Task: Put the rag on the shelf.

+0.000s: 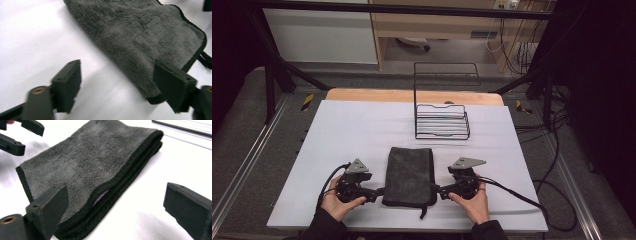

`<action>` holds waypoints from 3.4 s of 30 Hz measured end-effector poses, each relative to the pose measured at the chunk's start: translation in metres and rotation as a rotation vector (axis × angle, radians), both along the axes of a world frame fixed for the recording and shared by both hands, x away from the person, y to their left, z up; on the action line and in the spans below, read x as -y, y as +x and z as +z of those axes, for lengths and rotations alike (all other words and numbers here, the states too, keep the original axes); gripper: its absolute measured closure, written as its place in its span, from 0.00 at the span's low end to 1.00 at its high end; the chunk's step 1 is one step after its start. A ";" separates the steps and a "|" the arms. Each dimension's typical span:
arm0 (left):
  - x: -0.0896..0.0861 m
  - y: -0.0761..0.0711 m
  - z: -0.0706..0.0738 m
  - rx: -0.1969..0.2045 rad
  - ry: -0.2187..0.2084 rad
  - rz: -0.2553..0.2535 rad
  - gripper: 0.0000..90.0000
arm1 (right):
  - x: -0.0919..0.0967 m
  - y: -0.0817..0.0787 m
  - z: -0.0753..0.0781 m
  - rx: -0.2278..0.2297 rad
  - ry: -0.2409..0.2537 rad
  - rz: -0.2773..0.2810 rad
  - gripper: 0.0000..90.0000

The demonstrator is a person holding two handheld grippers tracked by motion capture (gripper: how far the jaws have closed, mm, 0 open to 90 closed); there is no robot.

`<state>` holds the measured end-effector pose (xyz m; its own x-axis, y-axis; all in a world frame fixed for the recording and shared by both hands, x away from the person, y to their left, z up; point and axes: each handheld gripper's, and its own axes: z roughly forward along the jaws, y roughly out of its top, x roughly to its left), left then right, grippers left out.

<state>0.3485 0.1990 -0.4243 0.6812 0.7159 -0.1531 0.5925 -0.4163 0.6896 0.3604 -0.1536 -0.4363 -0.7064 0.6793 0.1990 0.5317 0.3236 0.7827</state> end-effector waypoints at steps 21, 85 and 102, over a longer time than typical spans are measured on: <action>0.008 0.056 0.020 0.034 0.020 0.050 0.06 | 0.018 -0.001 0.000 0.011 -0.032 -0.027 0.02; 0.041 0.105 -0.024 -0.012 -0.029 0.075 0.84 | -0.044 0.094 -0.005 -0.049 -0.081 -0.158 0.43; 0.039 0.105 -0.025 -0.010 -0.040 0.064 0.84 | -0.044 0.101 -0.012 -0.171 -0.057 -0.140 0.67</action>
<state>0.4538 0.1599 -0.4491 0.6323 0.7513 -0.1889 0.6239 -0.3494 0.6991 0.4618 -0.1100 -0.4484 -0.5635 0.7820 0.2665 0.6980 0.2781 0.6599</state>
